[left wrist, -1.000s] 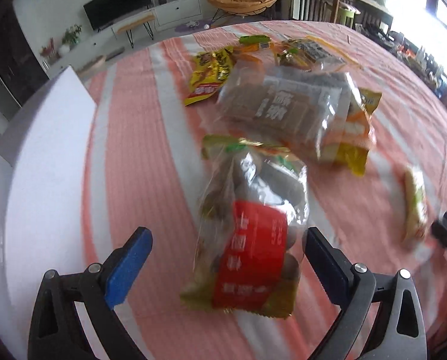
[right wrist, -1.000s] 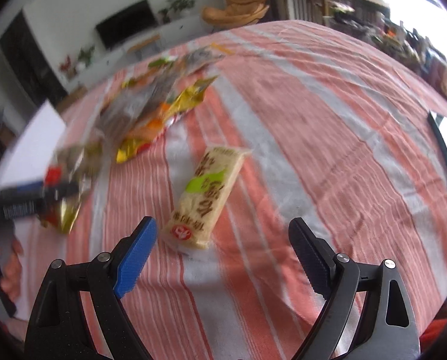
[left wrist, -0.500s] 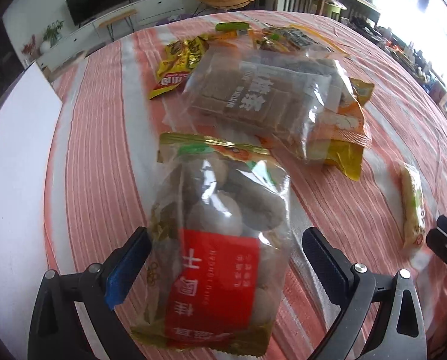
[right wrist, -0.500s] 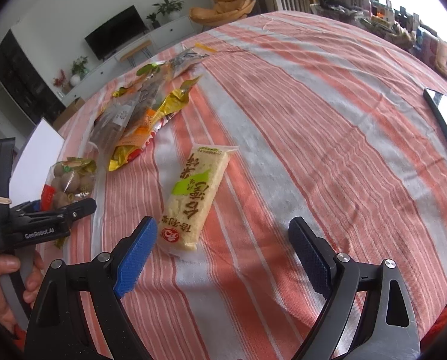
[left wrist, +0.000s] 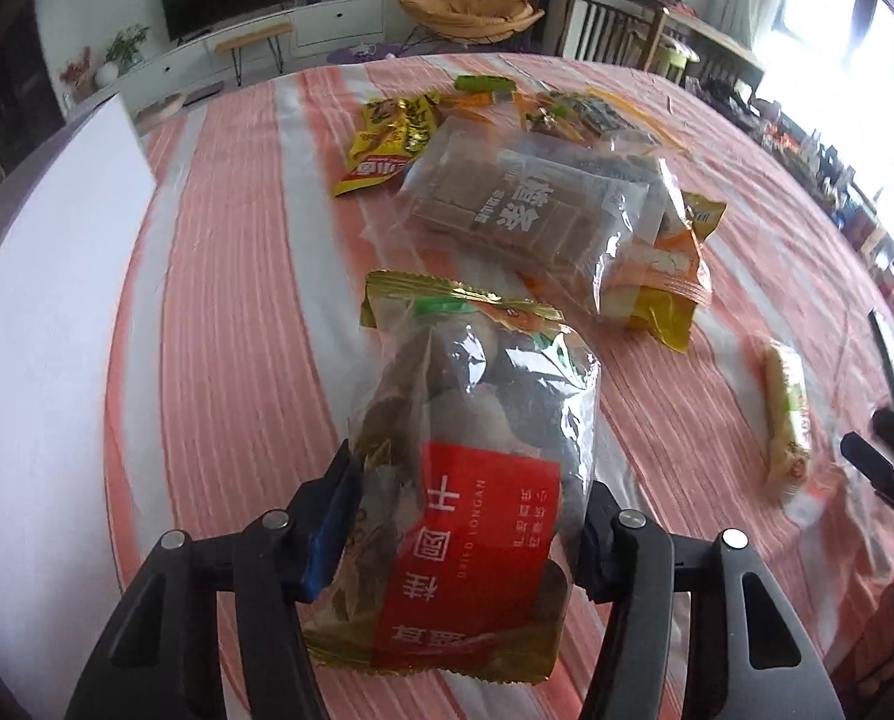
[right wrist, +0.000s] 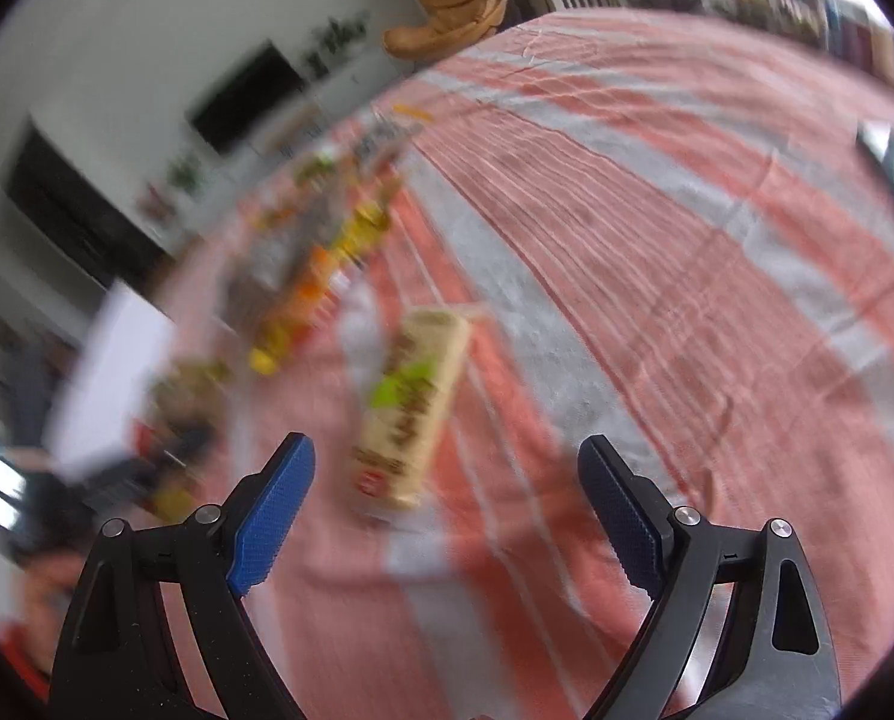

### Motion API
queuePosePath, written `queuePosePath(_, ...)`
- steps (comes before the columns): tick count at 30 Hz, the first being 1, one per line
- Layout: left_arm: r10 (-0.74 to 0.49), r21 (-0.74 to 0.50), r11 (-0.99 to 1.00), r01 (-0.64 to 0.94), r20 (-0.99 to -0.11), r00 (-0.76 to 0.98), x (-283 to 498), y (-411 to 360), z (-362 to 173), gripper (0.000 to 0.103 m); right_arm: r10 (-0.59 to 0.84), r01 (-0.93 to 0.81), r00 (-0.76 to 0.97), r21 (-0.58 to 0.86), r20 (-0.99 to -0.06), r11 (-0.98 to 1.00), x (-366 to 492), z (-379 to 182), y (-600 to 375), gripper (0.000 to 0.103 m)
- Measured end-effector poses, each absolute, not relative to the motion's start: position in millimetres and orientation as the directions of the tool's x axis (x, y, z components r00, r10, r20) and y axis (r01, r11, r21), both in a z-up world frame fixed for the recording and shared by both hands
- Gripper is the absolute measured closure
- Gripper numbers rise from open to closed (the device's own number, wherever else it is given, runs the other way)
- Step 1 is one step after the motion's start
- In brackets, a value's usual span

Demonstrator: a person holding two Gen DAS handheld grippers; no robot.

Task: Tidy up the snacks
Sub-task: 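Carry the red-labelled bag into the box while the right gripper carries the cream bar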

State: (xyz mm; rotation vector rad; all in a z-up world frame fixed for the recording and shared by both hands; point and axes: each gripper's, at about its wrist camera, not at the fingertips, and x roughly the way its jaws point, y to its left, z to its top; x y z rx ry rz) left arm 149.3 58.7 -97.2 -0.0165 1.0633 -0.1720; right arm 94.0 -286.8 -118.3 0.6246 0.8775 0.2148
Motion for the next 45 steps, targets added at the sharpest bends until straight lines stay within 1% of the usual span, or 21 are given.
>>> queuePosePath(1,-0.154,-0.107,0.987,0.122,-0.862,0.482,142.1,62.5,-95.0,0.044,0.45,0.082,0.664,0.656,-0.597,0.75,89.1,-118.5,-299.9,0.011)
queuePosePath(2,-0.163,-0.123,0.986,0.113,-0.855,0.493,133.1,66.6,-91.3,0.044,0.438,0.107,0.699,0.688,-0.566,0.718,83.5,-118.2,-311.7,0.011)
queuePosePath(4,-0.177,-0.148,0.984,0.098,-0.842,0.51,117.6,73.3,-84.3,0.044,0.401,0.146,0.717,0.686,-0.569,0.712,82.2,-117.4,-318.5,0.011)
queuePosePath(7,-0.183,-0.159,0.983,0.091,-0.827,0.531,100.9,77.3,-74.7,0.044,0.37,0.121,0.628,0.556,-0.685,0.822,102.9,-111.1,-285.7,0.011)
queuePosePath(10,-0.199,-0.173,0.98,0.099,-0.81,0.551,87.8,77.1,-63.1,0.044,0.278,0.083,0.516,0.371,-0.81,0.925,130.8,-110.9,-237.8,0.012)
queuePosePath(12,-0.206,-0.181,0.978,0.102,-0.796,0.569,79.9,79.2,-52.8,0.044,0.196,0.095,0.468,0.27,-0.862,0.958,147.4,-112.5,-216.9,0.014)
queuePosePath(13,-0.214,-0.19,0.976,0.103,-0.787,0.578,75.3,82.0,-46.7,0.044,0.184,0.092,0.436,0.247,-0.881,0.965,154.4,-114.5,-208.8,0.014)
queuePosePath(14,-0.221,-0.199,0.975,0.103,-0.78,0.585,70.9,85.7,-41.4,0.044,0.138,0.098,0.425,0.197,-0.895,0.975,158.0,-114.4,-203.0,0.02)
queuePosePath(17,-0.214,-0.207,0.975,0.085,-0.76,0.613,59.4,102.3,-26.3,0.044,0.003,0.11,0.43,0.056,-0.903,0.992,152.0,-113.7,-199.9,0.074)
queuePosePath(20,-0.212,-0.22,0.973,0.066,-0.745,0.633,49.5,119.3,-14.4,0.044,0.039,0.106,0.433,0.094,-0.9,0.99,144.0,-113.6,-216.7,0.074)
queuePosePath(23,-0.226,-0.253,0.966,0.054,-0.726,0.649,39.8,136.6,-0.7,0.044,0.168,0.12,0.445,0.244,-0.879,0.962,131.9,-104.4,-237.0,0.074)
queuePosePath(25,-0.229,-0.27,0.962,0.041,-0.719,0.656,35.0,150.5,8.6,0.044,0.24,0.089,0.468,0.315,-0.85,0.945,125.1,-87.6,-238.6,0.074)
queuePosePath(28,-0.215,-0.285,0.958,0.004,-0.712,0.668,28.4,178.6,23.2,0.044,0.323,-0.008,0.5,0.369,-0.804,0.93,113.0,-48.7,-223.5,0.074)
queuePosePath(30,-0.177,-0.273,0.961,-0.035,-0.712,0.68,22.4,199.4,31.4,0.044,0.394,-0.086,0.505,0.409,-0.768,0.908,107.7,-21.9,-200.3,0.074)
queuePosePath(34,-0.055,-0.222,0.963,-0.153,-0.717,0.695,10.9,246.9,41.5,0.044,0.562,-0.272,0.47,0.495,-0.68,0.825,94.8,33.7,-133.1,0.074)
queuePosePath(38,0.065,-0.179,0.943,-0.282,-0.73,0.681,-6.2,292.4,38.8,0.044,0.706,-0.453,0.347,0.549,-0.617,0.702,81.4,73.7,-42.1,0.074)
queuePosePath(41,0.128,-0.147,0.923,-0.355,-0.753,0.645,-14.1,316.1,26.1,0.043,0.761,-0.53,0.252,0.573,-0.597,0.625,76.8,80.0,22.4,0.073)
queuePosePath(42,0.162,-0.12,0.915,-0.385,-0.765,0.624,-15.8,322.0,19.8,0.04,0.771,-0.548,0.226,0.576,-0.596,0.606,76.5,77.2,42.3,0.07)
queuePosePath(43,0.197,-0.089,0.907,-0.411,-0.773,0.602,-17.0,326.0,13.8,0.031,0.776,-0.562,0.205,0.577,-0.597,0.593,74.8,73.4,56.3,0.069)
queuePosePath(44,0.229,-0.059,0.899,-0.434,-0.782,0.58,-17.9,331.0,8.2,0.023,0.77,-0.574,0.185,0.569,-0.611,0.589,74.4,66.8,71.2,0.053)
queuePosePath(45,0.261,-0.033,0.888,-0.458,-0.786,0.561,-18.4,332.2,2.9,0.01,0.753,-0.578,0.166,0.556,-0.636,0.597,76.2,58.4,81.9,0.035)
